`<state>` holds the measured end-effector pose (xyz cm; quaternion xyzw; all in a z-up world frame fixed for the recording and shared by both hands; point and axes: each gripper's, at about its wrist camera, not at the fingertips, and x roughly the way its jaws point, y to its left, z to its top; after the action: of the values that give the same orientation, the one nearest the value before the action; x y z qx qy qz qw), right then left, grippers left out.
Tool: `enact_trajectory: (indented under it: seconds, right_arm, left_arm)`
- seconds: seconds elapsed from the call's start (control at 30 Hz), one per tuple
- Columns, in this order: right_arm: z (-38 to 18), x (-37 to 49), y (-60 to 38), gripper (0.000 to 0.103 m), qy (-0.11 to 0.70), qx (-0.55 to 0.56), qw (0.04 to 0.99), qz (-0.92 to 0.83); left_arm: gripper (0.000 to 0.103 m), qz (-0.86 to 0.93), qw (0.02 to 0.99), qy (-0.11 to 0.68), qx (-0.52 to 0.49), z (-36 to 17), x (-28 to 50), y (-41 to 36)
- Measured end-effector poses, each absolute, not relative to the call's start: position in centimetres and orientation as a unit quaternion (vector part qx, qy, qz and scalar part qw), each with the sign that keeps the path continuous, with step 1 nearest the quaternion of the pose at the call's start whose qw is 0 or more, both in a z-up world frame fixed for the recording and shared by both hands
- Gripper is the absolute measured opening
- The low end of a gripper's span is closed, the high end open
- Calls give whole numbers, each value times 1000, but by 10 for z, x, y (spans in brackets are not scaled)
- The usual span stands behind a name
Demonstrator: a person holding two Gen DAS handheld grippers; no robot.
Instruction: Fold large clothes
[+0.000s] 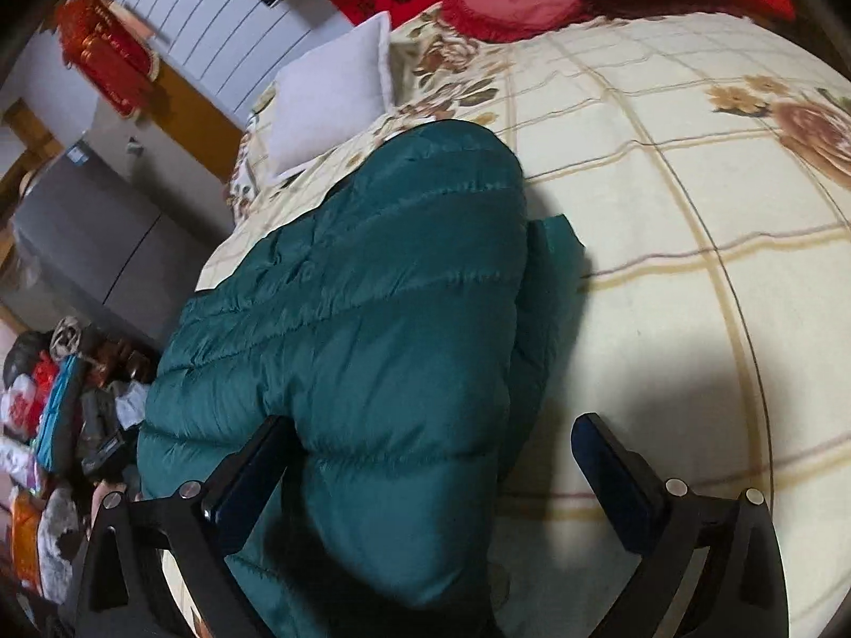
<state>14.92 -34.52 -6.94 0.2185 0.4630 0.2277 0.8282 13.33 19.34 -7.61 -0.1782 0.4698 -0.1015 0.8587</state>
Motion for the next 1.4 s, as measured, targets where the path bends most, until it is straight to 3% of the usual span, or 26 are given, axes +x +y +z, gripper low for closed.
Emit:
enact_trajectory:
  seconds: [0.27, 0.5, 0.6, 0.67, 0.77, 0.87, 0.93, 1.07, 1.4]
  right_arm:
    - [-72, 154, -317, 103, 454, 194, 816, 301]
    - [-74, 153, -316, 103, 438, 191, 825, 303]
    - [-73, 153, -314, 102, 438, 183, 830, 292]
    - [-69, 149, -311, 95, 436, 173, 833, 293]
    - [-56, 142, -304, 66, 420, 145, 843, 302]
    - [-40, 133, -299, 49, 396, 110, 859, 305]
    - [-29, 129, -300, 43, 378, 104, 868, 304]
    - [-1, 115, -300, 38, 336, 91, 894, 282]
    - [86, 59, -306, 38, 260, 64, 919, 290]
  left_arm:
    - [103, -143, 846, 480, -181, -76, 147, 187]
    - [77, -145, 882, 433, -114, -62, 140, 173]
    - [59, -139, 889, 424, -100, -62, 139, 168]
    - [48, -127, 899, 412, -77, -58, 136, 161]
    - [39, -109, 911, 396, -41, -53, 134, 150]
    - [30, -101, 925, 364, -27, -40, 126, 147]
    - [27, -99, 933, 344, -35, -29, 121, 149]
    - [26, -109, 940, 321, -29, -3, 106, 146]
    - [26, -116, 954, 275, -27, 91, 46, 142]
